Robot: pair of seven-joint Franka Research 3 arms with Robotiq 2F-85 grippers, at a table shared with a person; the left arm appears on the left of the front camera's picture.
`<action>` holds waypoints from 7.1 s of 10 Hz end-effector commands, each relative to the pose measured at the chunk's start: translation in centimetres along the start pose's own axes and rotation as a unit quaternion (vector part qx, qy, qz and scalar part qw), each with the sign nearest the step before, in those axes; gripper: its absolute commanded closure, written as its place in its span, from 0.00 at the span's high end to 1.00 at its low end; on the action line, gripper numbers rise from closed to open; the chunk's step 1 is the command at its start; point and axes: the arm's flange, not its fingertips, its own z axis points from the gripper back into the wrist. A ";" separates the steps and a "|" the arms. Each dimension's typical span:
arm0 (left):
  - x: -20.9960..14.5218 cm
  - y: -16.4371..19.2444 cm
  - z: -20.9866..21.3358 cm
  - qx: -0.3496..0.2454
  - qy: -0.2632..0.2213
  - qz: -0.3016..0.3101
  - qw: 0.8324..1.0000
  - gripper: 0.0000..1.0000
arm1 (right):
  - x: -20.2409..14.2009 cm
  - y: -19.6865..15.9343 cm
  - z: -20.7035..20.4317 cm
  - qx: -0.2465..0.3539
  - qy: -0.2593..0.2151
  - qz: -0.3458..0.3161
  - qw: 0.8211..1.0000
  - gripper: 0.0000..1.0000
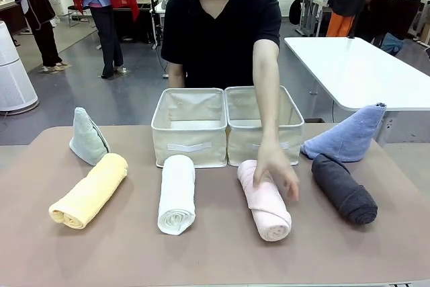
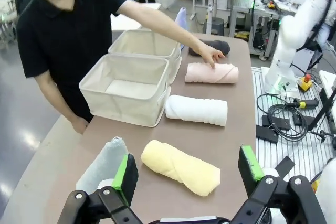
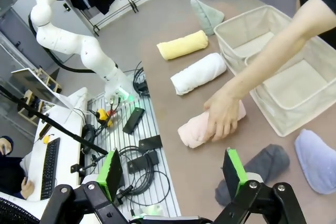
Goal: Sort the towels based on their folding style.
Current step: Pick up one triangle-folded towel and place it in the left Fabric basket.
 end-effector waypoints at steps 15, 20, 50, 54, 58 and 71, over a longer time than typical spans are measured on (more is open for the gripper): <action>10.3 5.7 -19.8 0.168 0.394 0.327 0.842 1.00 | 0.0 -0.1 -0.1 0.008 -0.014 0.008 1.000 1.00; 9.9 9.8 -25.4 0.249 0.363 0.483 0.757 1.00 | 0.0 -0.1 -0.1 0.008 -0.014 0.008 1.000 1.00; 0.7 14.6 -30.8 0.373 0.387 0.553 0.637 0.00 | 0.0 -0.1 -0.1 0.008 -0.014 0.008 1.000 1.00; 6.5 11.5 -24.0 0.350 0.412 0.500 0.677 0.13 | 0.0 -0.1 -0.1 0.008 -0.014 0.008 1.000 1.00; 17.0 2.4 -12.1 0.285 0.490 0.404 0.718 0.13 | 0.0 -0.1 -0.1 0.008 -0.014 0.008 1.000 1.00; 10.3 -12.2 3.9 0.240 0.524 0.382 0.723 0.15 | 0.0 -0.1 -0.1 0.008 -0.014 0.008 1.000 1.00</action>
